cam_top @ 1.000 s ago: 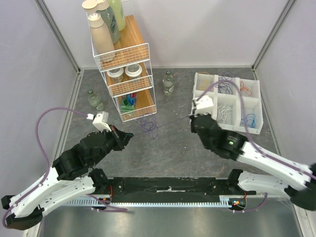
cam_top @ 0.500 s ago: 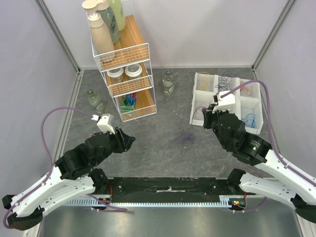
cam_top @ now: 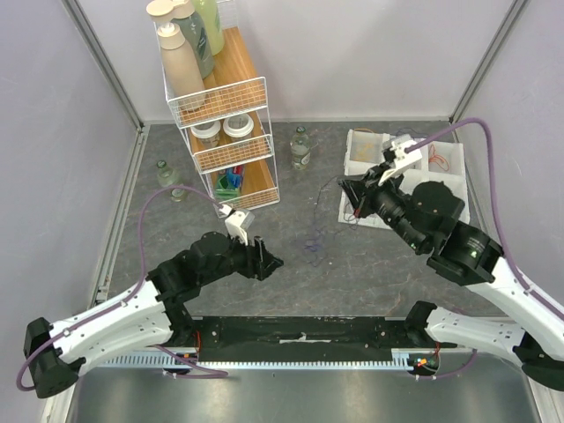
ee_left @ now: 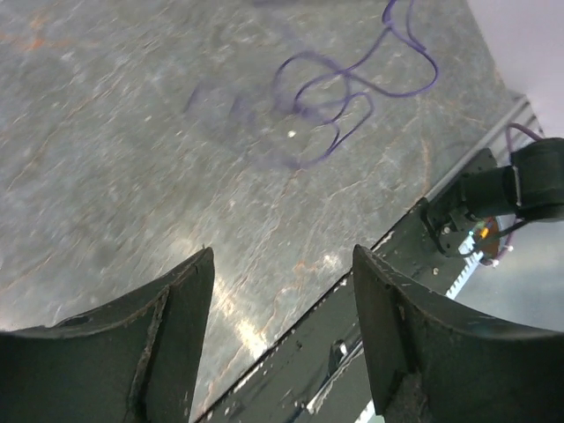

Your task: Untangle the cables

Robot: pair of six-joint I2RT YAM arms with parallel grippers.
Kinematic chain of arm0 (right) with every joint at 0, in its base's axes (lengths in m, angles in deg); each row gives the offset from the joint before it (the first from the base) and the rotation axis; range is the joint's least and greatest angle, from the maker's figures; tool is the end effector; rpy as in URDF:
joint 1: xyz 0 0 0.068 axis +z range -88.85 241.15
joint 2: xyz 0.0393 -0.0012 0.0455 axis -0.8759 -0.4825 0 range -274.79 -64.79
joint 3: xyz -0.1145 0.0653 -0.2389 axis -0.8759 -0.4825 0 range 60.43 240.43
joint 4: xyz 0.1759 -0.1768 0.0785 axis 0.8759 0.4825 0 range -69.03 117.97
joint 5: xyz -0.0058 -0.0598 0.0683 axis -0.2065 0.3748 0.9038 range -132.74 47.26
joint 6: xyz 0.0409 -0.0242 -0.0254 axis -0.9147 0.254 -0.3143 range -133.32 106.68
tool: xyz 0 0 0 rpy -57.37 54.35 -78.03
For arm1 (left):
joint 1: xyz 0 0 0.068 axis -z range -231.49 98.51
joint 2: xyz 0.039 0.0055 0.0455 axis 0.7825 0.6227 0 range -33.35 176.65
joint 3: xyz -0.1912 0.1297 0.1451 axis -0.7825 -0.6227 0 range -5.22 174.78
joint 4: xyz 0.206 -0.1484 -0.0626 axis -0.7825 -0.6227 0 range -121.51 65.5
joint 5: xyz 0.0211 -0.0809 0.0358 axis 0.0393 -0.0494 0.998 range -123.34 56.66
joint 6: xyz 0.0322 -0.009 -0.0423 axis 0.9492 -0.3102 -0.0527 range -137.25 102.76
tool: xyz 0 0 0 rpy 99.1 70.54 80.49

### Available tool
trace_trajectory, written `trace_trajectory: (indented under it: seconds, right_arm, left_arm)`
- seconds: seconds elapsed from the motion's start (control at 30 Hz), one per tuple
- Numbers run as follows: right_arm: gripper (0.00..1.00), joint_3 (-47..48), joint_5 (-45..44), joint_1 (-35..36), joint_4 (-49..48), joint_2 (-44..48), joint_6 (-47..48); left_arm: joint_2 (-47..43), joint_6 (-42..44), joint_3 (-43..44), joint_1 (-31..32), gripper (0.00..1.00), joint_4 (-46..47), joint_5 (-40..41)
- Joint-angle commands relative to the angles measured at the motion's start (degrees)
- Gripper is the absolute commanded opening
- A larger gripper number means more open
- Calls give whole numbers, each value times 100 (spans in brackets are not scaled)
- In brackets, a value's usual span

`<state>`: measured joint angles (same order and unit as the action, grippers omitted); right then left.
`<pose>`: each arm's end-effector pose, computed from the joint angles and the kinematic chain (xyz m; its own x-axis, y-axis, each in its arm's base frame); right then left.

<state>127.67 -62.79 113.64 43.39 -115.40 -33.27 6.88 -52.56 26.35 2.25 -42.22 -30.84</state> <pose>0.1175 0.1329 0.4344 -0.2411 0.2123 -0.9470 -0.4843 0.8193 0.3070 0.1006 -0.1344 0.2578 -0.6667 -0.0676 -0.7423 0.4866 0.7149 -0.5022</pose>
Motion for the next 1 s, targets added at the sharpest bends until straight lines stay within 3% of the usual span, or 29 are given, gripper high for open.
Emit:
trace_trajectory:
  seconds: [0.0, 0.2, 0.3, 0.37, 0.43, 0.47, 0.57, 0.7, 0.83, 0.97]
  right_arm:
    - [0, 850, 651, 7, -150, -159, -281]
    - [0, 1607, 1697, 7, -535, -616, -835]
    - [0, 1853, 1987, 7, -747, -757, -1125]
    - [0, 1976, 2303, 16, -922, -819, -1283]
    - [0, 2117, 2427, 7, -993, -880, -1354]
    - [0, 2231, 2392, 16, -941, -907, -1302]
    - [0, 2801, 1902, 7, -486, -1021, -925]
    - [0, 3768, 1470, 7, -106, -1127, -301]
    - [0, 4235, 1109, 7, -44, -1170, 166]
    - [0, 3947, 1187, 7, -44, -1214, 263]
  left_arm:
    - [143, 876, -387, -12, 72, 2462, -707]
    - [792, 1728, -951, -3, 77, 4589, -1146]
    - [1459, 1870, -846, -3, 74, 5023, -430]
    - [1872, 1931, -688, -3, 61, 5128, 21]
    - [2224, 1905, -565, -3, 24, 5243, 180]
    - [2383, 1801, -504, -3, 13, 5226, 354]
    - [2604, 1143, -397, -3, 2, 4385, 1179]
    - [2421, 369, -949, -21, 2, 3618, 1516]
    - [1429, -509, -1644, -12, 2, 2829, 1753]
    - [269, -855, -1883, -3, 2, 1660, 1798]
